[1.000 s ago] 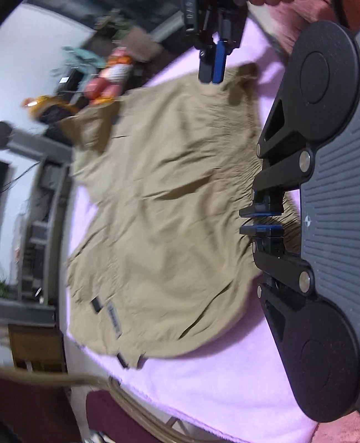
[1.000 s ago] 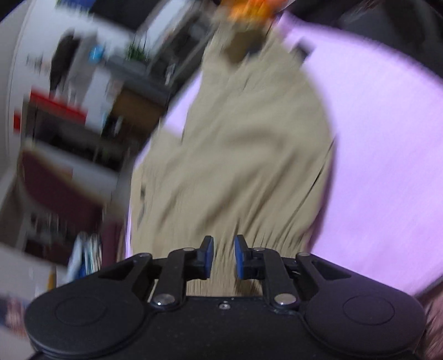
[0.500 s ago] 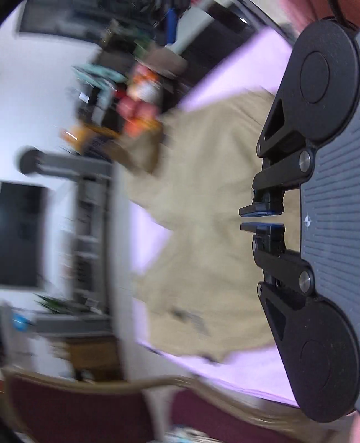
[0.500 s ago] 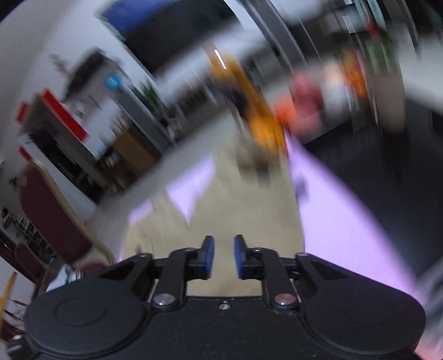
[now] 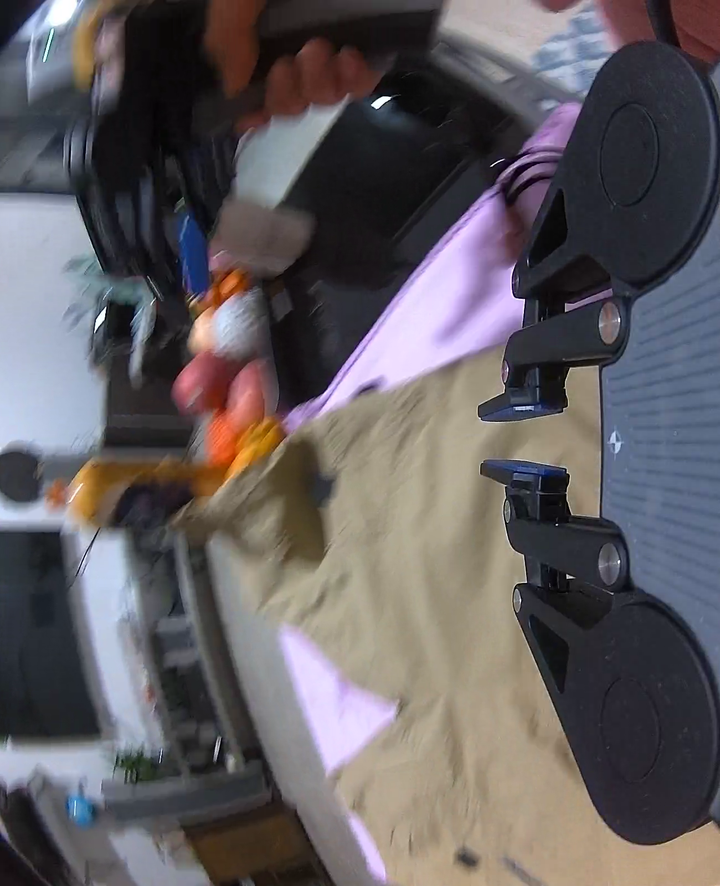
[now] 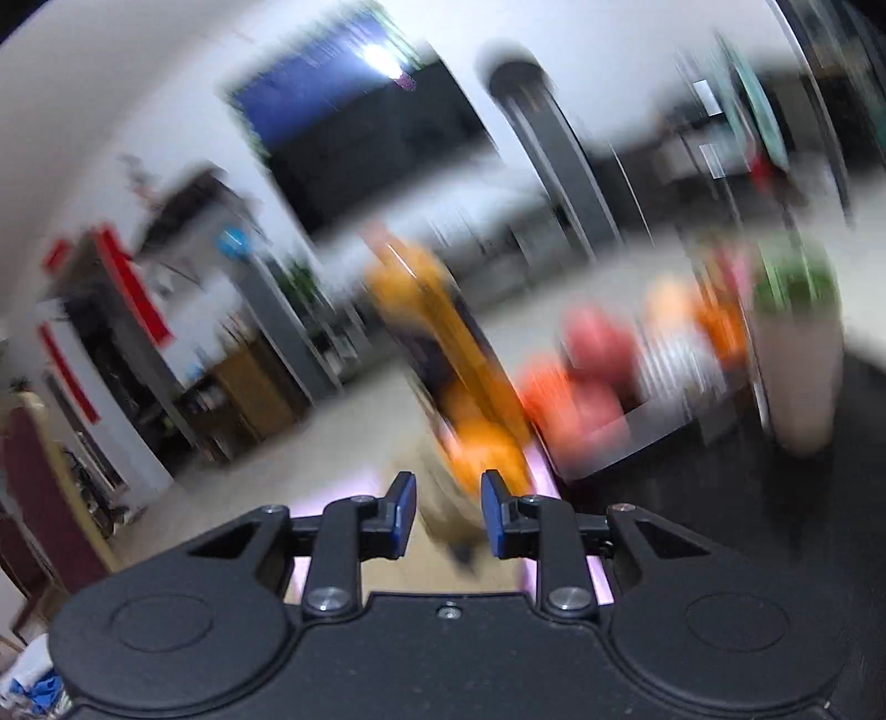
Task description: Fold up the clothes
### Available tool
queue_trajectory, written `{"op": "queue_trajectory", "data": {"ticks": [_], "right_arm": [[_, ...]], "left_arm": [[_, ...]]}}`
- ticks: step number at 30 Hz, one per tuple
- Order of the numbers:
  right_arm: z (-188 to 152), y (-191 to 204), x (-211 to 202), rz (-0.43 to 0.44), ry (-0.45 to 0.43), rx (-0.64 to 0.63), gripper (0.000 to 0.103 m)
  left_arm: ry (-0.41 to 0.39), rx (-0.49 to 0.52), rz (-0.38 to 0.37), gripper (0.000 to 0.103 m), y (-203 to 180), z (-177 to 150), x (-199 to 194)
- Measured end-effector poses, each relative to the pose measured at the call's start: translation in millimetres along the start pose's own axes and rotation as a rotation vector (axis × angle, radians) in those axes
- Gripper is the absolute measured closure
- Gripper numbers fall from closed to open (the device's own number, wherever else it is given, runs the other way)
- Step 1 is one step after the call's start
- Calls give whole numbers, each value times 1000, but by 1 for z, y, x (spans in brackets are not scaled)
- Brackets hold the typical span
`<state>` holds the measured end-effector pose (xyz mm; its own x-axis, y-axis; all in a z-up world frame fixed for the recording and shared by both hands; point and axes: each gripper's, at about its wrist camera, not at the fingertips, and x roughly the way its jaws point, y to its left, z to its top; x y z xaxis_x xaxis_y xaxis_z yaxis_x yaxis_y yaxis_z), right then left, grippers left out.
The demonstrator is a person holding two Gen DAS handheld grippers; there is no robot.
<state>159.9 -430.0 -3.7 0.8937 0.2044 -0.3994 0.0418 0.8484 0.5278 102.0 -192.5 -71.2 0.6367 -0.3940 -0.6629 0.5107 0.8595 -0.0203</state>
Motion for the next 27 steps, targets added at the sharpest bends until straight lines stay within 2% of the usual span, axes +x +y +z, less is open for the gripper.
{"op": "queue_trajectory", "data": {"ticks": [2,4,7,9,14,17,18,19,20,22,27], "right_arm": [[-3,-14,7,-4,45,64,78],[-6,-28,15,-7,89,127,78],[-11,-49,25,-12,156,222,73],[-13,-62,33,-15,195,283,70],[-9,-73,44,-29,202,334,69],[-9,-77,43,-16,201,359,68],[-9,-79,43,-12,201,365,68],[-9,-79,43,-9,201,365,67],[-9,-76,46,-10,204,346,66],[-8,-71,52,-10,209,306,64],[-5,-59,66,-11,223,208,61]], "left_arm": [[32,12,-36,81,-11,-7,13],[45,54,-41,76,-23,-11,23],[56,94,-14,68,-38,-6,39],[79,83,10,67,-42,1,55],[156,88,80,66,-51,13,93],[159,118,108,66,-56,13,98],[165,119,110,67,-56,14,99],[171,122,113,88,-56,15,99],[179,126,116,97,-55,17,99],[175,125,116,99,-51,23,93],[86,104,125,100,-27,42,51]]}}
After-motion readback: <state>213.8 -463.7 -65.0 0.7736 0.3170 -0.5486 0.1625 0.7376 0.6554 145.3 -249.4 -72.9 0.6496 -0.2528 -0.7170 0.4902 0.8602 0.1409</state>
